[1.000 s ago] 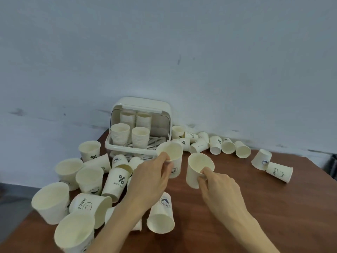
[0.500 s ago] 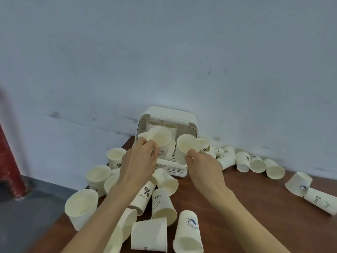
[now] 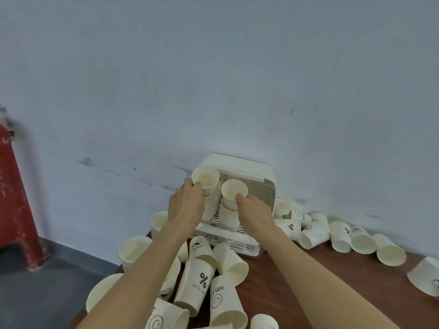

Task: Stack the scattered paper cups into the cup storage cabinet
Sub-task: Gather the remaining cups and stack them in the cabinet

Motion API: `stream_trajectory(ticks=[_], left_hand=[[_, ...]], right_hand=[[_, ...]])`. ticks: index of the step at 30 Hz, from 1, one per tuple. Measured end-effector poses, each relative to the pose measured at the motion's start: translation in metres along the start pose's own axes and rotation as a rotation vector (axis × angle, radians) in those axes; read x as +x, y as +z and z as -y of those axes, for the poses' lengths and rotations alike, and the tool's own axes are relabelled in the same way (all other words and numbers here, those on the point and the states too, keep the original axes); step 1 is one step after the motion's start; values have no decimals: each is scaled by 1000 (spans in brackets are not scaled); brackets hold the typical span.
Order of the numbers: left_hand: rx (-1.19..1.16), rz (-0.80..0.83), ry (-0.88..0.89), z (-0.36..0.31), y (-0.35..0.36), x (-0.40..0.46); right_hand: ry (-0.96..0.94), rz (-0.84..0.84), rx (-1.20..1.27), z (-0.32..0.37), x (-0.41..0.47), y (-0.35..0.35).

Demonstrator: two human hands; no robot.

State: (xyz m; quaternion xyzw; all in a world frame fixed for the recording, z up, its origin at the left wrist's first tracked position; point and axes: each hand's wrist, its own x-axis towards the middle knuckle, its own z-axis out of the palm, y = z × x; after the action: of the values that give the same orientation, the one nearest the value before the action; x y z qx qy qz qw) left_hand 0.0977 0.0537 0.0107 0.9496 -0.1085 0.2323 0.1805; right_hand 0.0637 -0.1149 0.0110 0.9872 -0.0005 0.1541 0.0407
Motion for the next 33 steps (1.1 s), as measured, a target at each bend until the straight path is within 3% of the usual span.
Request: stream_trajectory(ticks=[9,18,23,27,33], left_hand=[[168,122,56,3,20,7],[273,331,58,3,35,9],[193,238,6,-6,40,-2],[62,111,65,-38,38,-21],[-69,123,201,-106,45,-52]], right_hand=[[11,214,34,-1,4,17],[21,215,76,0,0,38],[50,102,162,-1,-8,34],[85,-14,224,-17,-25,25],[190,-24,255,-70,-72,14]])
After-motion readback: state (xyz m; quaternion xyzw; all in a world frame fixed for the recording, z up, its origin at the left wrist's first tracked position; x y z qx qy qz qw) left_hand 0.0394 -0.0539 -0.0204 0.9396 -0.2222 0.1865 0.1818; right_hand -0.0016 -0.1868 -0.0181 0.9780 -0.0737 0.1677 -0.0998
